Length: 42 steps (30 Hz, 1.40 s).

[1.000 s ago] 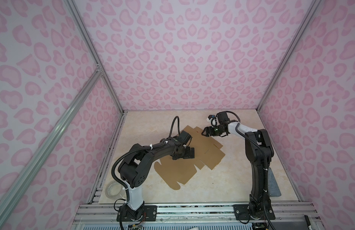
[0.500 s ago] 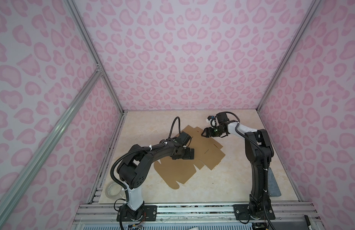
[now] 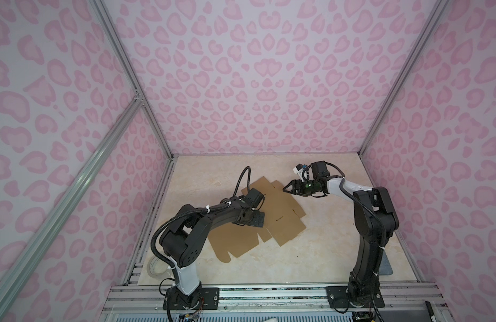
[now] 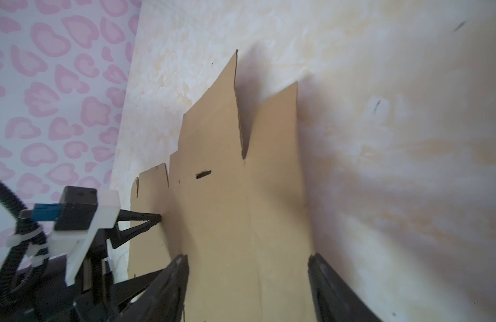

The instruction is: Fold the paper box

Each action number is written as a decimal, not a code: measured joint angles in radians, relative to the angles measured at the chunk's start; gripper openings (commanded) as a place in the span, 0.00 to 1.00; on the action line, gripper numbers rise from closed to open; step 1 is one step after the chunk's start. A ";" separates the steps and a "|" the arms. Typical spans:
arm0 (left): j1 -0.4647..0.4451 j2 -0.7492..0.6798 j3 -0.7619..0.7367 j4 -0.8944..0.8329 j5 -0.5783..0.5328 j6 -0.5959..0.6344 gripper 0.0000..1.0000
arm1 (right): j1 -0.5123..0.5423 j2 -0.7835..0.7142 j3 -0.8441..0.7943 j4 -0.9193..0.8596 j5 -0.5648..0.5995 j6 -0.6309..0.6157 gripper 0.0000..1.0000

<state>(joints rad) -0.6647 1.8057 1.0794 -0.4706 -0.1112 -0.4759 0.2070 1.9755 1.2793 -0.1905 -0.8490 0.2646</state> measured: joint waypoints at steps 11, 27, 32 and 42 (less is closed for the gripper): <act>0.003 -0.078 0.037 -0.153 -0.055 0.037 1.00 | 0.029 -0.241 -0.321 0.248 -0.043 0.174 0.68; -0.005 -0.032 0.183 -0.171 0.037 0.041 1.00 | 0.036 -0.321 -0.319 0.177 0.285 0.135 0.89; -0.010 0.009 0.201 -0.171 0.051 0.038 1.00 | 0.048 -0.251 -0.286 0.169 0.317 0.119 0.89; -0.021 0.087 0.211 -0.182 0.051 0.038 0.99 | 0.068 -0.139 -0.218 0.162 0.325 0.106 0.86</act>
<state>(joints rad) -0.6861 1.8931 1.2903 -0.6525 -0.0605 -0.4381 0.2749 1.8366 1.0611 -0.0288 -0.5240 0.3702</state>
